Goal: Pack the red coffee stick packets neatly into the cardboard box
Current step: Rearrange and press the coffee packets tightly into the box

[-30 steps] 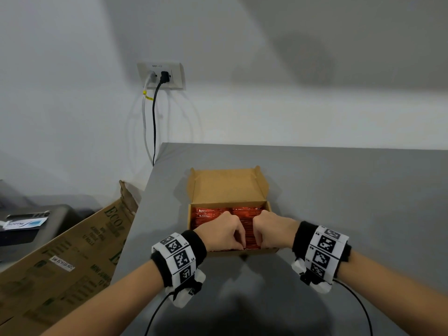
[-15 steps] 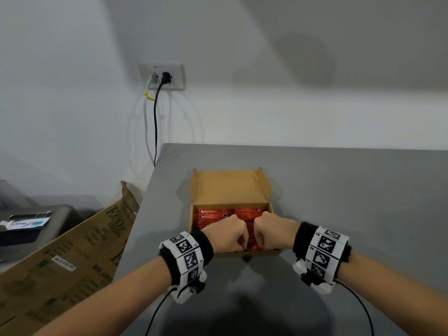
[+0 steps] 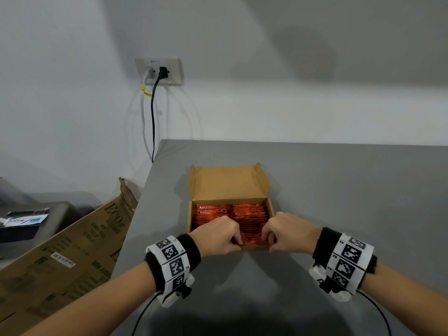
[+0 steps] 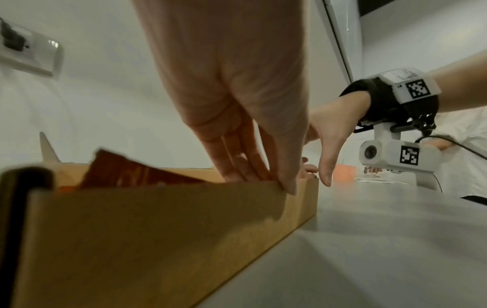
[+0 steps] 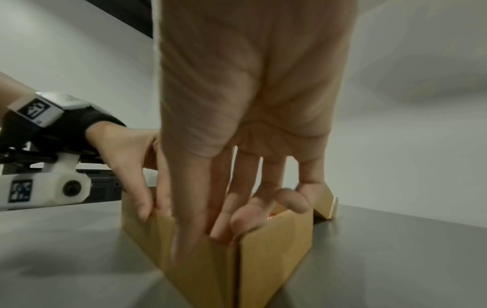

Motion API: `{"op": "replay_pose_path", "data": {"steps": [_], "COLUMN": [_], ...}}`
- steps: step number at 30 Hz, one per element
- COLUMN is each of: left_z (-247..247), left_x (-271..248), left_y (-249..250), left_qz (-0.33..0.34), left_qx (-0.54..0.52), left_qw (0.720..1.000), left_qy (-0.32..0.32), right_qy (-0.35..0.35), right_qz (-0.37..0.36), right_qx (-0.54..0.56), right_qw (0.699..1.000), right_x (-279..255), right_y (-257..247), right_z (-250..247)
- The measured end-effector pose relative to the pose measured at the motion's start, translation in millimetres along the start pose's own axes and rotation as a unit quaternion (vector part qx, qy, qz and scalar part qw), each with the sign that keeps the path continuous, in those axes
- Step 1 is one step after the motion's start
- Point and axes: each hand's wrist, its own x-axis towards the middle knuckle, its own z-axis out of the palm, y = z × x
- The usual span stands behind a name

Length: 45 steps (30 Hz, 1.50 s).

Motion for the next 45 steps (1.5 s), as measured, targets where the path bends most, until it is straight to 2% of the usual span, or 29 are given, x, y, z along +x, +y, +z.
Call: {"op": "replay_pose_path", "data": {"steps": [4,9,13,17,21,27,31,37,41,45], "left_z": [-1,-5,-4,-1,-1,-4,-7,-15,-14,-15], "left_x": [2,5,6,3,1,4,-1,-20,-22,-29], "left_y": [-3,-7,-5,-7,-11,-9,-10,-24,-26,-28], "left_qz": [-0.002,-0.007,-0.001,0.023,-0.006,-0.013,-0.006,-0.055,-0.051,-0.029], "left_qx": [0.011,0.021,0.047,0.049,0.062,0.078,0.106,0.159,0.175,0.137], "left_qw": [1.0,1.0,0.999,0.999,0.998,0.996,0.994,0.985,0.981,0.989], "left_qy": [-0.01,-0.021,-0.027,0.005,-0.006,-0.031,-0.03,-0.021,-0.061,-0.044], "right_qy": [0.036,0.036,0.037,0.067,0.086,0.087,0.093,0.108,0.111,0.113], "right_qz": [-0.006,-0.001,-0.005,-0.002,0.016,0.039,0.043,0.054,0.042,0.053], "right_qx": [0.005,0.02,-0.007,-0.031,-0.068,-0.12,-0.116,-0.134,-0.124,-0.088], "right_qw": [0.999,0.999,0.999,0.997,0.994,0.988,0.988,0.984,0.985,0.988], "right_x": [1,3,3,1,0,0,-1,-8,-6,-10], "right_y": [1,2,-1,-1,-5,-11,-10,-2,-3,0], "right_z": [9,11,14,18,18,19,16,23,25,24]}}
